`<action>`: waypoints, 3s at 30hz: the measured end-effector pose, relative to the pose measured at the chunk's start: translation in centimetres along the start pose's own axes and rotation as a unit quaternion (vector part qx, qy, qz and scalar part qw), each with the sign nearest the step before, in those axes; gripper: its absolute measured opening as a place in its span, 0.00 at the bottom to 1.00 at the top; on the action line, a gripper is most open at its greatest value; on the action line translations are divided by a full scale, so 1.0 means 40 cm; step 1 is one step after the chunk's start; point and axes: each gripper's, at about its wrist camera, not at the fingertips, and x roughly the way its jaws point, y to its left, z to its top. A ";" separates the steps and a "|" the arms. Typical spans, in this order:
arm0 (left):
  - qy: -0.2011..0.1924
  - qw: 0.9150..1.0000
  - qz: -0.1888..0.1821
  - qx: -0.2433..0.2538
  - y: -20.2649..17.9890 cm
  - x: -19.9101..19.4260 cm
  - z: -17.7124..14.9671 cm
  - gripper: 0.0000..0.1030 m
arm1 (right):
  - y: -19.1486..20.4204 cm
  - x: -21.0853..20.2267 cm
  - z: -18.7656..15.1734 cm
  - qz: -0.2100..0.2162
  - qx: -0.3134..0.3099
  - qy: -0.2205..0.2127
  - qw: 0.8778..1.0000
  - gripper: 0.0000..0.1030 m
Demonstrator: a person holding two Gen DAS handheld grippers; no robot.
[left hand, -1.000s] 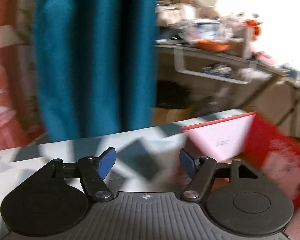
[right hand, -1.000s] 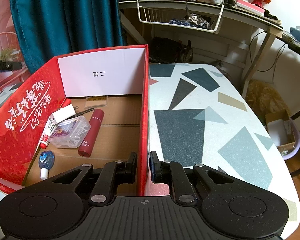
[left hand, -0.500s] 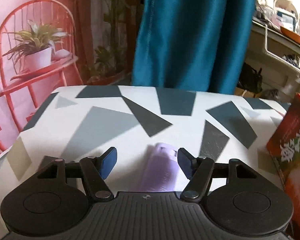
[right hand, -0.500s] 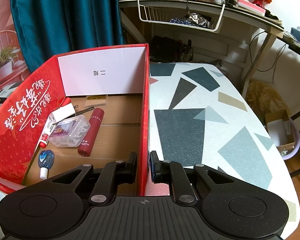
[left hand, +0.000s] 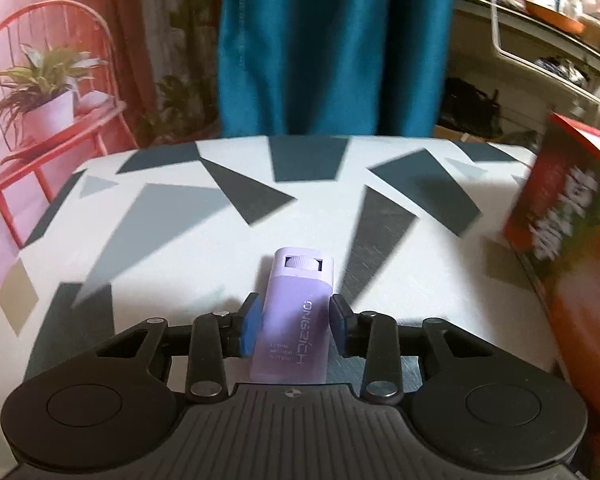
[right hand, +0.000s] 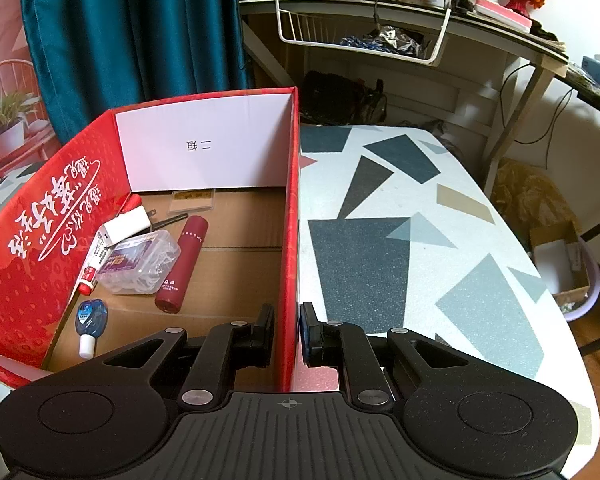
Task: Organize rigid objects
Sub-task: 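Close the left tool on the lavender USB stick and lift, then carry the USB stick into the red box and open the left tool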
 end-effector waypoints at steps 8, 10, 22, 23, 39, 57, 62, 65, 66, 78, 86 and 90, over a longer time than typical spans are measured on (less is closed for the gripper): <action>0.032 0.999 -0.020 -0.016 0.012 -0.026 -0.047 0.47 | -0.001 -0.002 0.000 0.001 0.002 0.001 1.000 0.13; 0.038 0.999 -0.019 -0.029 0.024 -0.035 -0.058 0.61 | -0.003 -0.004 -0.001 0.002 0.004 0.000 1.000 0.13; 0.049 0.990 0.102 -0.087 0.139 -0.017 -0.052 0.79 | -0.007 -0.007 -0.001 0.004 0.006 -0.003 1.000 0.13; 0.040 0.989 0.093 -0.105 0.153 -0.021 -0.045 0.80 | -0.007 -0.006 0.000 0.004 0.006 -0.003 1.000 0.13; 0.046 0.983 0.064 -0.164 0.087 0.046 0.040 1.00 | -0.003 -0.004 -0.001 0.003 0.005 -0.001 1.000 0.14; 0.053 0.993 0.073 -0.079 0.045 0.041 0.014 0.86 | -0.004 -0.004 -0.001 0.004 0.006 -0.002 1.000 0.15; 0.037 0.998 0.047 -0.032 0.013 0.015 0.002 0.86 | -0.001 -0.002 0.000 0.004 0.004 0.000 1.000 0.15; 0.013 1.000 0.021 -0.005 -0.017 -0.016 0.016 0.86 | -0.001 -0.002 0.001 0.004 0.004 0.000 1.000 0.15; 0.003 1.000 0.012 0.003 -0.028 -0.026 0.026 0.86 | -0.002 -0.002 0.000 0.004 0.004 0.000 1.000 0.15; -0.163 0.944 -0.124 0.260 -0.322 -0.188 0.176 0.86 | 0.002 -0.003 0.002 -0.002 -0.002 0.004 1.000 0.13; -0.143 0.899 -0.164 0.381 -0.458 -0.127 0.177 0.86 | 0.002 -0.005 0.003 -0.009 -0.006 0.007 1.000 0.12; -0.125 0.897 -0.163 0.393 -0.476 -0.092 0.170 0.86 | 0.001 -0.006 0.003 -0.006 -0.004 0.010 1.000 0.12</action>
